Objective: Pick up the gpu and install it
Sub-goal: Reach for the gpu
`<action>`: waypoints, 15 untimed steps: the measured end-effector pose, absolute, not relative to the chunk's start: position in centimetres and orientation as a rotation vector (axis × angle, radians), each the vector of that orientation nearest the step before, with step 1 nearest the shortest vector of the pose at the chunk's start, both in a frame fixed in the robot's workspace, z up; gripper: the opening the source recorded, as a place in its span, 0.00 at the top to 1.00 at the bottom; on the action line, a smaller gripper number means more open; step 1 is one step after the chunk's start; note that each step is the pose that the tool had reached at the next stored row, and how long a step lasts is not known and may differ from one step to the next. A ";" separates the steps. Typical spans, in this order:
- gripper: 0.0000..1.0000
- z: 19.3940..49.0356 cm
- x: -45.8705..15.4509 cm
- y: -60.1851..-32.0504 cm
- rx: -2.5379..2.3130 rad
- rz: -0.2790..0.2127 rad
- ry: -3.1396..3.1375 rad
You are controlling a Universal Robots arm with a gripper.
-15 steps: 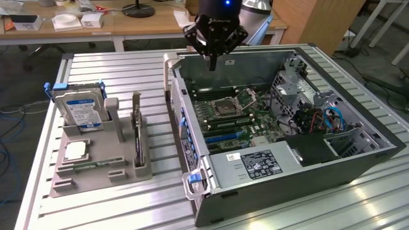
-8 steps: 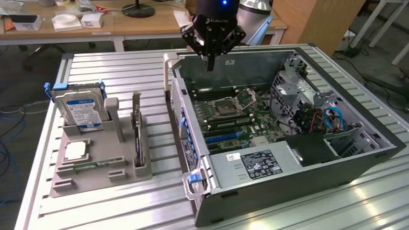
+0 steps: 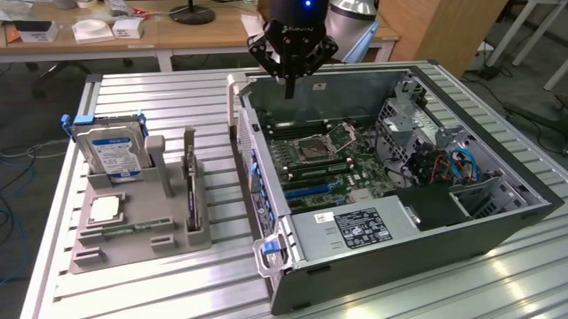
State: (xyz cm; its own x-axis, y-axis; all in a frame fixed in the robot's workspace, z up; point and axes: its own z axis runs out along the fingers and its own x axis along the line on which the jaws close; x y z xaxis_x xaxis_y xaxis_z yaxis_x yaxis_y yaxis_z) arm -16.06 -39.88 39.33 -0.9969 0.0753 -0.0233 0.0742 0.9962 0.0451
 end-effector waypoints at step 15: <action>0.90 39.3 -17.5 -39.9 0.117 0.069 3.114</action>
State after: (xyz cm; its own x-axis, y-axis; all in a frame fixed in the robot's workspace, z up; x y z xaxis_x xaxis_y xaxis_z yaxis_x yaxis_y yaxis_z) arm -17.51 -39.88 39.33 -0.9969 0.0753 -0.0233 0.0742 0.9962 0.0451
